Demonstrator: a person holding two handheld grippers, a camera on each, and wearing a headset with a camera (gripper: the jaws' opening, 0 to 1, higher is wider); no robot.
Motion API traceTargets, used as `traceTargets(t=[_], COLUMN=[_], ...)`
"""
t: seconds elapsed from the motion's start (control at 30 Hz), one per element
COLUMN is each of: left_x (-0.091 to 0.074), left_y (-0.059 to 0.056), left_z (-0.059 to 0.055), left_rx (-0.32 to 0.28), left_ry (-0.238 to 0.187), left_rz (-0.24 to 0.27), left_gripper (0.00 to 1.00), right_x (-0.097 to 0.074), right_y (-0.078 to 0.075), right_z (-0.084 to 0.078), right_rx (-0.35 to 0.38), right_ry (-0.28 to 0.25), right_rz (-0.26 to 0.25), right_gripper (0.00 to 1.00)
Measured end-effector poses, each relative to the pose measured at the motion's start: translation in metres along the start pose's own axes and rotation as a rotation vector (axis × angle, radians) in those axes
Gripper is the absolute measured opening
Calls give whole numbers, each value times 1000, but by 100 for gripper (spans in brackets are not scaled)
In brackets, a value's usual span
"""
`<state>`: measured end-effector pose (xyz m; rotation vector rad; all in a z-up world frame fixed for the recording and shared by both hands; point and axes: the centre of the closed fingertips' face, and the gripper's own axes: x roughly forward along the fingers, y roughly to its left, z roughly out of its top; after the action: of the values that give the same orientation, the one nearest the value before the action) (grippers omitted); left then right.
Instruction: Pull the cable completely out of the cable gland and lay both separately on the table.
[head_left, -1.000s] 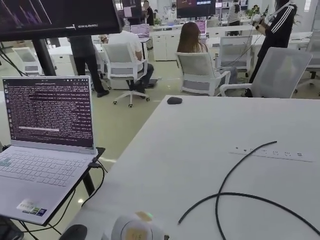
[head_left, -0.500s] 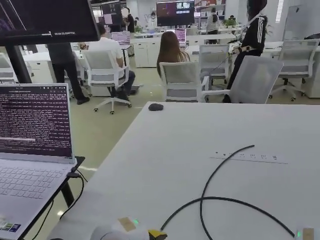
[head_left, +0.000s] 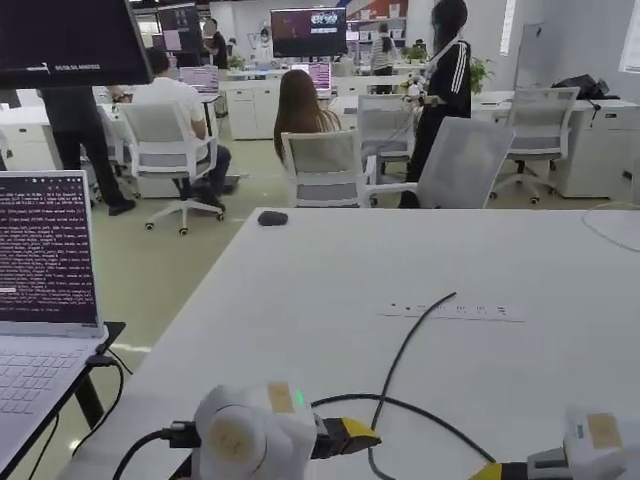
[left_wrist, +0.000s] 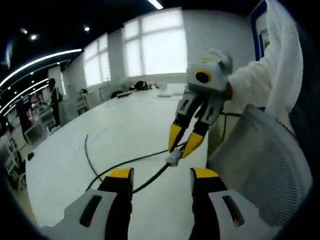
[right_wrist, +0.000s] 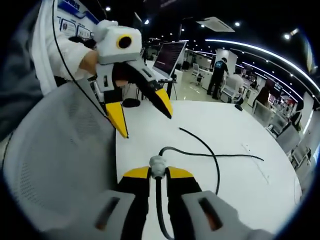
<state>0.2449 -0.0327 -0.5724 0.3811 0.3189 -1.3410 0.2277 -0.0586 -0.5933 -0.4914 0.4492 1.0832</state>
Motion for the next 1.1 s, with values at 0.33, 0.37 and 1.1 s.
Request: traceTargets(t=[0.33,0.37,1.1], left_x=[20,19,-33], left_y=[-26,-28,-31], left_z=[27,29,81], left_rx=[68,104,270], left_ry=[-140,-138,-146], left_rz=[-173,-173,-95], left_gripper=[25,20,15], right_x=[-23,-25,-58], right_y=[8,9,3], right_z=[32,33,95], right_rx=[-88,-94,515], right_ry=[-38,-39,-454], right_rz=[6,7,250], right_gripper=[10,10,19])
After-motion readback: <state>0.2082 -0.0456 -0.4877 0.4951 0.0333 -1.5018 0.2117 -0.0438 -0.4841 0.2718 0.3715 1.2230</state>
